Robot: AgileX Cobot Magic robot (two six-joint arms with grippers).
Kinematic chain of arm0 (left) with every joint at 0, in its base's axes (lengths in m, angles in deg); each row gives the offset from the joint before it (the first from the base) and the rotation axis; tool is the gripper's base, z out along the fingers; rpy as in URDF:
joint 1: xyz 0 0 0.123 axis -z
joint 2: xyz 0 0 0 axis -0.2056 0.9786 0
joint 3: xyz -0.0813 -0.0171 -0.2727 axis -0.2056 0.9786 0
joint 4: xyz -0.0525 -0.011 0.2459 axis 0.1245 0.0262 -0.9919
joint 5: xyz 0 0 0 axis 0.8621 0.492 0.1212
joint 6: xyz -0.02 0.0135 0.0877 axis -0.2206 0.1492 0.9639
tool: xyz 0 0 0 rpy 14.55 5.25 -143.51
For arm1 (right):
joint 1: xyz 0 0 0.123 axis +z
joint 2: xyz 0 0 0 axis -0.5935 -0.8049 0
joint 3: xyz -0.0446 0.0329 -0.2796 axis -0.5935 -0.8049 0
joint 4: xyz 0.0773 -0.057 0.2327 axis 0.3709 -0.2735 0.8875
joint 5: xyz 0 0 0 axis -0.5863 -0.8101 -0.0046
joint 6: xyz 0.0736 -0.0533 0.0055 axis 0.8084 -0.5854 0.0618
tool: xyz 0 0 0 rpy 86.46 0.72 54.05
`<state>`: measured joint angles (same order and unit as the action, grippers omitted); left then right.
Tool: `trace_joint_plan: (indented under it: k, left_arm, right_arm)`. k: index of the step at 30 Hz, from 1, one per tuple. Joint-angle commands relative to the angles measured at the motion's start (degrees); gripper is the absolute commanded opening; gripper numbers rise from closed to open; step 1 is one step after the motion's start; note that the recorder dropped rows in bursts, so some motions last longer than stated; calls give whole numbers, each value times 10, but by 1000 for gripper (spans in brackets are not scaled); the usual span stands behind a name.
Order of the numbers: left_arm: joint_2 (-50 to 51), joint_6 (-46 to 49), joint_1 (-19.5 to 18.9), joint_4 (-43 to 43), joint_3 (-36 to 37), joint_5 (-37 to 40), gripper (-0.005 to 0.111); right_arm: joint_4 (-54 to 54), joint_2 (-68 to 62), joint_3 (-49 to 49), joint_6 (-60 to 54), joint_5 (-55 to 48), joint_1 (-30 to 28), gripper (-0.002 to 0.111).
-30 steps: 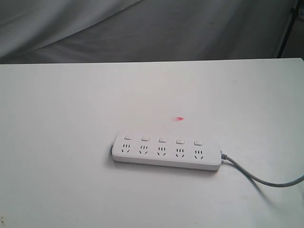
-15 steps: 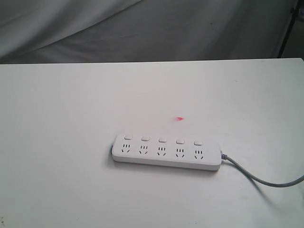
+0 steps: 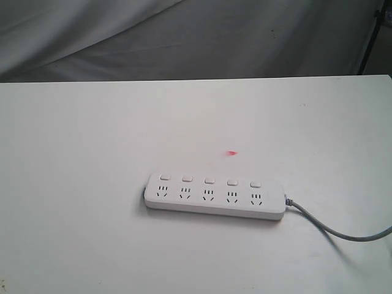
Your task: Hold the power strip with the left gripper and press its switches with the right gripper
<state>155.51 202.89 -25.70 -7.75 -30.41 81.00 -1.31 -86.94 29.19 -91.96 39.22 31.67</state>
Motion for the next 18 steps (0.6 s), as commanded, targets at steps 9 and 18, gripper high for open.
trace_joint_plan:
  k: [9,18]
  left_arm:
    - [0,2,-1,0,-4,6,32]
    - [0,2,-1,0,-4,4,93]
  right_arm:
    - [3,4,-2,1,0,-4,0]
    - [3,4,-2,1,0,-4,0]
